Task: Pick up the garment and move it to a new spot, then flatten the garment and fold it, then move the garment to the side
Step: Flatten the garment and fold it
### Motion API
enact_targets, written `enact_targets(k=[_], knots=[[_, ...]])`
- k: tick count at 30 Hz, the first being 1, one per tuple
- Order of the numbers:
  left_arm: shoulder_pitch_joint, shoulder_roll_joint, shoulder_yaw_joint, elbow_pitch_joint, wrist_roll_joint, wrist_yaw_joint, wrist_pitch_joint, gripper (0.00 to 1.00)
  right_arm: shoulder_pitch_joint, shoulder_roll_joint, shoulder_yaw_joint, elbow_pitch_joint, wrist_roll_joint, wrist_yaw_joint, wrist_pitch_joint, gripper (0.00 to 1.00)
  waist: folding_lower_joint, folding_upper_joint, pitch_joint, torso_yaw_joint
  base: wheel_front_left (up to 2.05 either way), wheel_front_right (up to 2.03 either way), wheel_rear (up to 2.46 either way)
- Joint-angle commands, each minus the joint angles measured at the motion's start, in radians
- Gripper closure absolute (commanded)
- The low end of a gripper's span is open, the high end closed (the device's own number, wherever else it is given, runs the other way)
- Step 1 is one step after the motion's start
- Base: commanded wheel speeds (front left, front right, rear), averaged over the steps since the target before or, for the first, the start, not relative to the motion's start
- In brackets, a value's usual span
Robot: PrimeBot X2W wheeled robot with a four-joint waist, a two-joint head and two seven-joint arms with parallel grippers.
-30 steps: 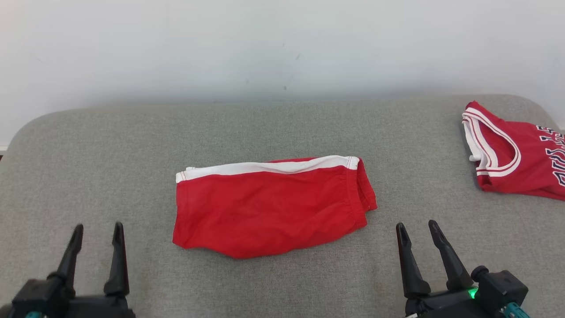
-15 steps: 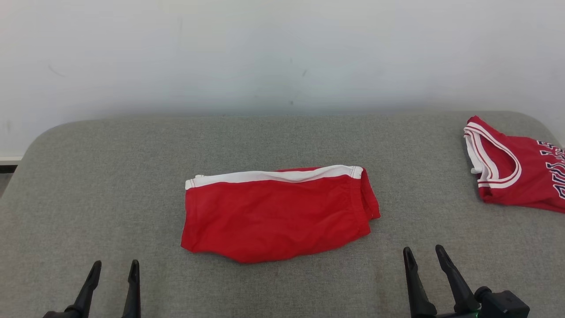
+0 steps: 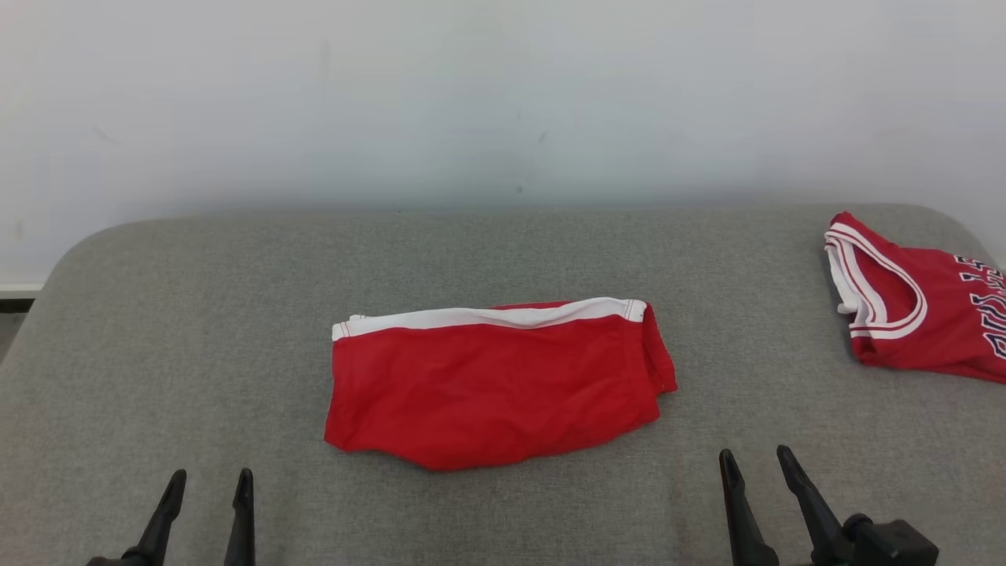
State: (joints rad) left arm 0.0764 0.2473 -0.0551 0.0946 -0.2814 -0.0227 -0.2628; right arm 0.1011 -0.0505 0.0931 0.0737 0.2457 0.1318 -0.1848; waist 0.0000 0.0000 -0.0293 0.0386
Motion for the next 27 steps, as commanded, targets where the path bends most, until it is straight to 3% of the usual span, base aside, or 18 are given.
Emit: enact_targets(k=[1, 12, 18, 27], knots=[[-0.002, -0.006, 0.004, 0.004, 0.012, -0.002, -0.002, 0.00, -0.014, 0.000, -0.002, 0.005, -0.006, -0.003, 0.007, 0.00, 0.0000, 0.0000, 0.003, 0.007, 0.00, 0.00, 0.00], [-0.049, -0.041, -0.013, 0.028, 0.033, -0.029, -0.002, 0.00, -0.245, -0.014, -0.039, 0.161, -0.084, -0.003, 0.126, 0.00, 0.0000, 0.0000, 0.051, 0.076, 0.00, 0.00, 0.00], [-0.098, -0.079, -0.030, 0.042, 0.050, -0.047, -0.002, 0.00, -0.422, -0.039, -0.094, 0.369, -0.140, -0.003, 0.195, 0.00, 0.0000, 0.0000, 0.110, 0.151, 0.00, 0.00, 0.00], [-0.166, -0.112, -0.021, 0.068, 0.065, -0.073, -0.002, 0.00, -0.617, -0.064, -0.137, 0.650, -0.186, -0.003, 0.154, 0.00, 0.0000, 0.0000, 0.192, 0.219, 0.00, 0.00, 0.00]])
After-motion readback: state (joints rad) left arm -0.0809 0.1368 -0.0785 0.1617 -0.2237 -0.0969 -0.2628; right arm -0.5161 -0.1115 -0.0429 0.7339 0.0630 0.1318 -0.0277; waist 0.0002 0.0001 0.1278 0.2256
